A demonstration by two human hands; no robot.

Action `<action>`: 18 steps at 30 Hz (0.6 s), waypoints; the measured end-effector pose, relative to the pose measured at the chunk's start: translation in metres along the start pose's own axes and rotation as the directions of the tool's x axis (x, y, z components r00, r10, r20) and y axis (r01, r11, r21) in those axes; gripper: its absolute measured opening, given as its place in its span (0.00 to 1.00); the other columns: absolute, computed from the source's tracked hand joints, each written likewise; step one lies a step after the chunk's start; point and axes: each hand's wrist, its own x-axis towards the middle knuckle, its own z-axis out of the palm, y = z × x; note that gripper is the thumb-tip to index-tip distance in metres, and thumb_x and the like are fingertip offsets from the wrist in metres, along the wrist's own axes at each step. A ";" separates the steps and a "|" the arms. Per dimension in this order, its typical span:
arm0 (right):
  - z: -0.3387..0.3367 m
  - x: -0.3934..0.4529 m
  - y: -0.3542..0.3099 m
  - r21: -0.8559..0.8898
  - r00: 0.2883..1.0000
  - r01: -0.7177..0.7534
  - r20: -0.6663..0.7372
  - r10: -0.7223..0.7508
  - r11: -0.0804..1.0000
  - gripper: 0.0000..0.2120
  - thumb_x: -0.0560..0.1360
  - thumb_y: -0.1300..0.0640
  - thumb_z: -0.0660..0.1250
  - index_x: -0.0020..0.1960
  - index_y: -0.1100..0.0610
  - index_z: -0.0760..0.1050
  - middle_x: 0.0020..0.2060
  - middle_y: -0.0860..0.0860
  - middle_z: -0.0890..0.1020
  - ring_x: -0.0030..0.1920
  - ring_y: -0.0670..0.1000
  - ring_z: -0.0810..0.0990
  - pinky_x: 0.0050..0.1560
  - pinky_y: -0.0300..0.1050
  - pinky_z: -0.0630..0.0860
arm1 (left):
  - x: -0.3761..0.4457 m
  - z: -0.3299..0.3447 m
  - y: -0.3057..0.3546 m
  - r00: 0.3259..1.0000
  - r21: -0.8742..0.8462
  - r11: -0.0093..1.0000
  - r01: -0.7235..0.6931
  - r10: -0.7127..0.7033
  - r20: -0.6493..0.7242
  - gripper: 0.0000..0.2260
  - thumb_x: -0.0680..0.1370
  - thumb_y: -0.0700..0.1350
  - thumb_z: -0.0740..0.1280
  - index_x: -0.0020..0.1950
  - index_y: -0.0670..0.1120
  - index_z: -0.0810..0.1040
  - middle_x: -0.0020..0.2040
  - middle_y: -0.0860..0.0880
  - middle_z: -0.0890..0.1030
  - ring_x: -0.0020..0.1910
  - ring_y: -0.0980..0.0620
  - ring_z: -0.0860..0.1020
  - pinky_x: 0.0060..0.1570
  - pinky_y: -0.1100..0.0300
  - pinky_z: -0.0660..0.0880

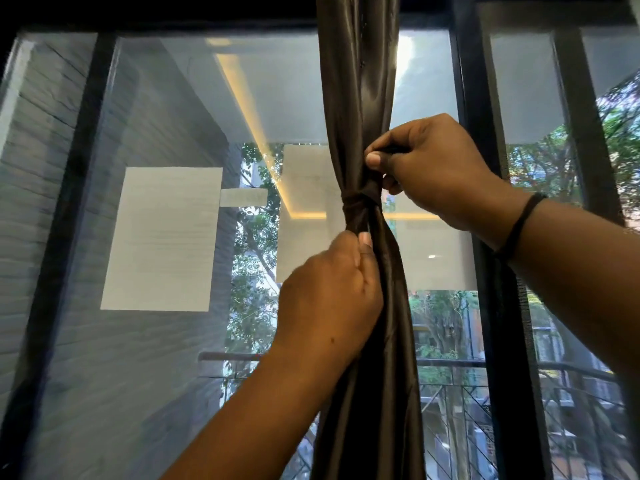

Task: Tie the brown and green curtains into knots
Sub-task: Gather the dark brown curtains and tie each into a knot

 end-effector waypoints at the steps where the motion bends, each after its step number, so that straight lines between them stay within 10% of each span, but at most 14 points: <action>1: 0.001 0.001 0.004 -0.003 1.000 -0.006 -0.029 0.006 1.000 0.05 0.74 0.61 0.68 0.47 0.57 0.82 0.36 0.54 0.82 0.33 0.50 0.79 0.45 0.50 0.81 | -0.004 0.004 -0.001 1.000 -0.053 0.999 -0.004 0.004 0.008 0.16 0.81 0.55 0.48 0.36 0.50 0.61 0.31 0.51 0.69 0.37 0.41 0.74 0.35 0.52 0.69; 18: 0.029 0.022 0.028 -0.114 0.971 -0.240 -0.009 0.240 0.964 0.14 0.69 0.71 0.57 0.44 0.68 0.81 0.39 0.66 0.83 0.36 0.63 0.83 0.43 0.58 0.82 | -0.029 0.042 -0.022 0.993 -0.516 0.850 0.105 -0.113 0.015 0.18 0.77 0.58 0.53 0.33 0.49 0.66 0.24 0.53 0.67 0.25 0.53 0.66 0.28 0.53 0.66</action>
